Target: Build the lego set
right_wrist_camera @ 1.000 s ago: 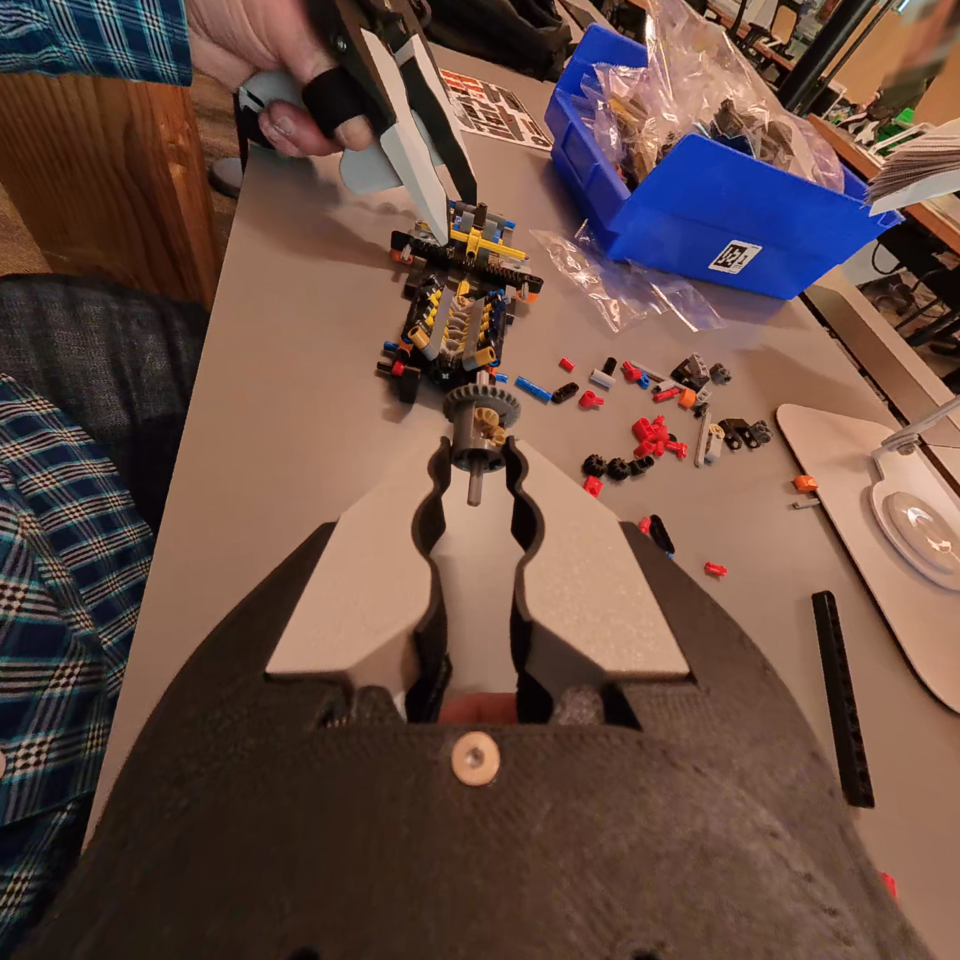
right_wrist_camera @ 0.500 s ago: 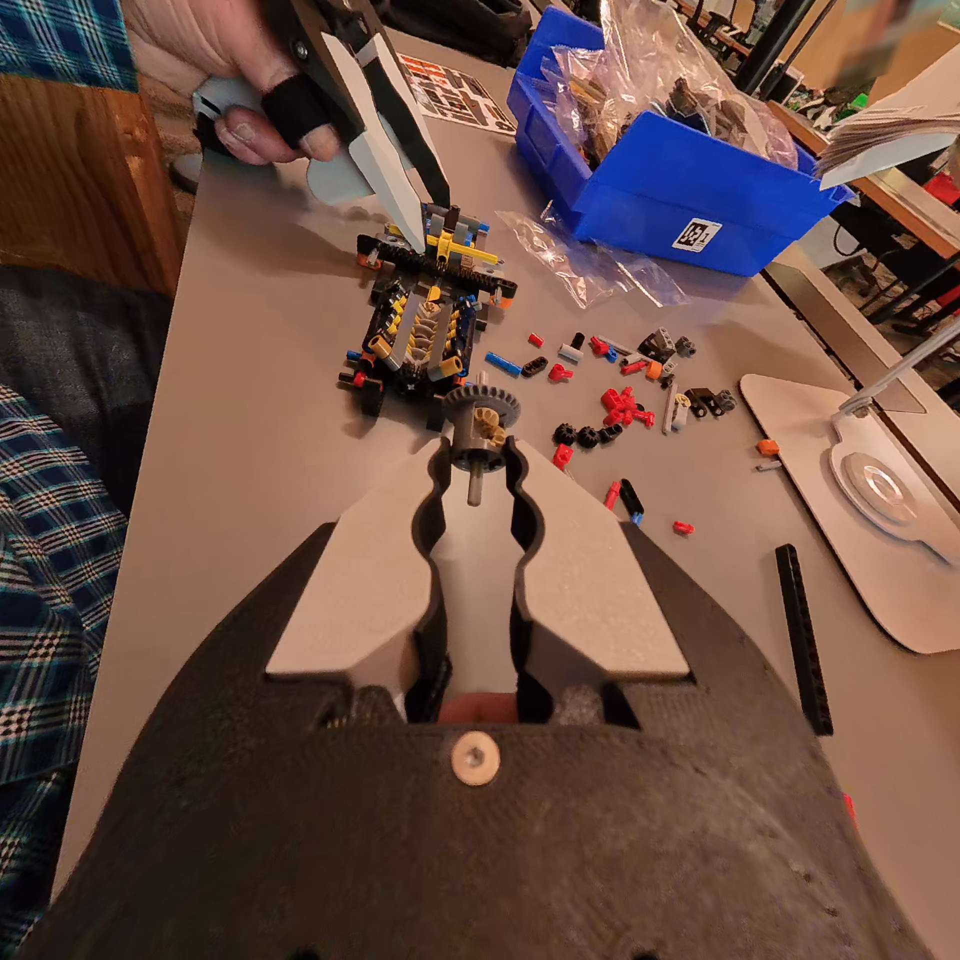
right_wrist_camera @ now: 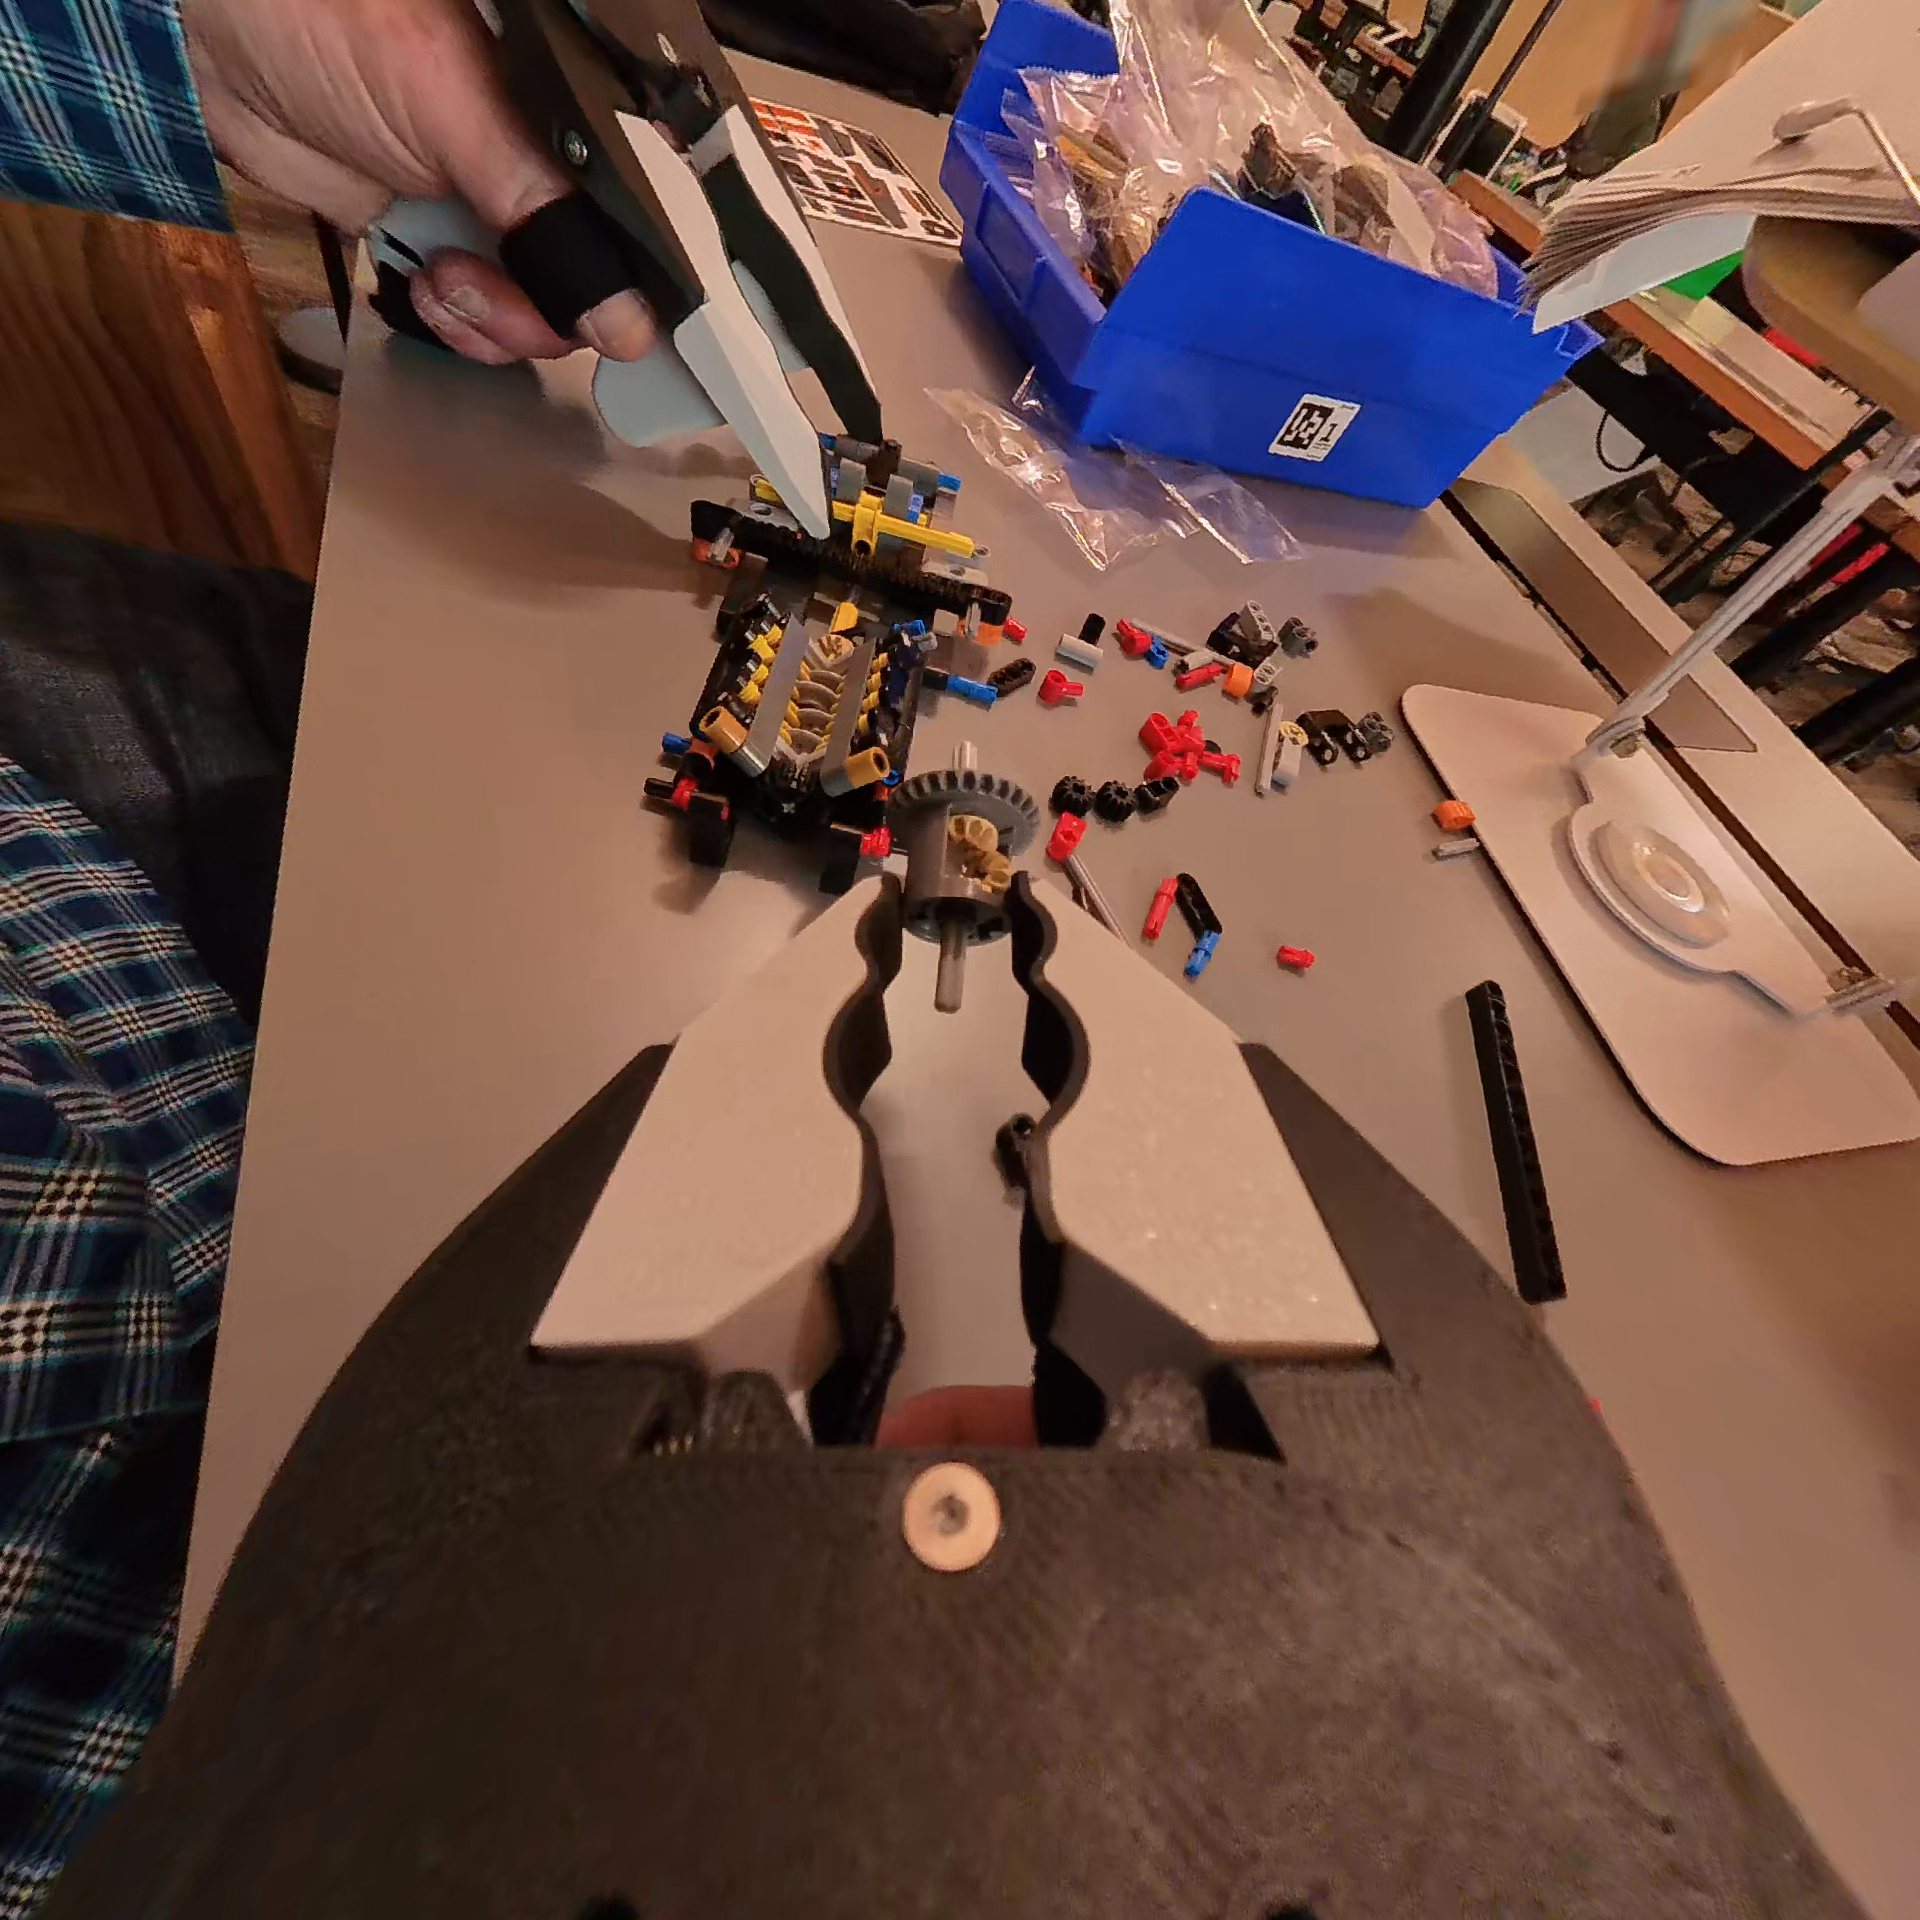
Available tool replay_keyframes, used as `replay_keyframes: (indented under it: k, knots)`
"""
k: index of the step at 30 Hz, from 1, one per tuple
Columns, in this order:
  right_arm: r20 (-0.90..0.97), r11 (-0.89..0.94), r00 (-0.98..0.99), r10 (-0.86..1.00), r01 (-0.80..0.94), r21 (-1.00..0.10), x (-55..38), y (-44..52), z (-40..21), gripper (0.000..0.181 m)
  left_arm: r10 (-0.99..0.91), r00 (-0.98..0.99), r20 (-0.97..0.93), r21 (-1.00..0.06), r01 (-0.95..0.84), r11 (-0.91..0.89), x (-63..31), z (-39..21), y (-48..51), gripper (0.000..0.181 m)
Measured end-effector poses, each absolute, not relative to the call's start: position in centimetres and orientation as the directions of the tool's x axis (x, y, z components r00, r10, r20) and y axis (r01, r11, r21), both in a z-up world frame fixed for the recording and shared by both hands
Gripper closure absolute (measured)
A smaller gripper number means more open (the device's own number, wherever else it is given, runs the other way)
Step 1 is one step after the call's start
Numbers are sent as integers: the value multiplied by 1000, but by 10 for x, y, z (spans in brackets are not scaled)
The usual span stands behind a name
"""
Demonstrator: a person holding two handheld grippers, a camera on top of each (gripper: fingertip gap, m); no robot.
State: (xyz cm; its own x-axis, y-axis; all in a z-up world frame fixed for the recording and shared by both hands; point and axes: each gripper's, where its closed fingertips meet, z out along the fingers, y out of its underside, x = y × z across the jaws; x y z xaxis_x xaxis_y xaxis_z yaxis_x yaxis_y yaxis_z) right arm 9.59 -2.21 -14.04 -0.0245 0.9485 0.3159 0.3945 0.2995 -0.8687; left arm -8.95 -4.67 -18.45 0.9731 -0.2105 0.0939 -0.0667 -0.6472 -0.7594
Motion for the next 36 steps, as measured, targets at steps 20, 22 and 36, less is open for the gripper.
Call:
replay_keyframes:
  k: [20, 22, 36]
  knots:
    - [362, 376, -106, 926, 356, -856, 107, -28, -131, 163, -508, 855, 105, -741, -273, -613, -64, -187, -10, 115]
    - [367, 384, -116, 923, 350, -855, 106, -28, -130, 162, -534, 839, 106, -744, -289, -602, -61, -187, -6, 115]
    - [389, 418, -152, 908, 312, -853, 108, -21, -123, 162, -453, 887, 86, -784, -221, -581, -71, -173, -19, 99]
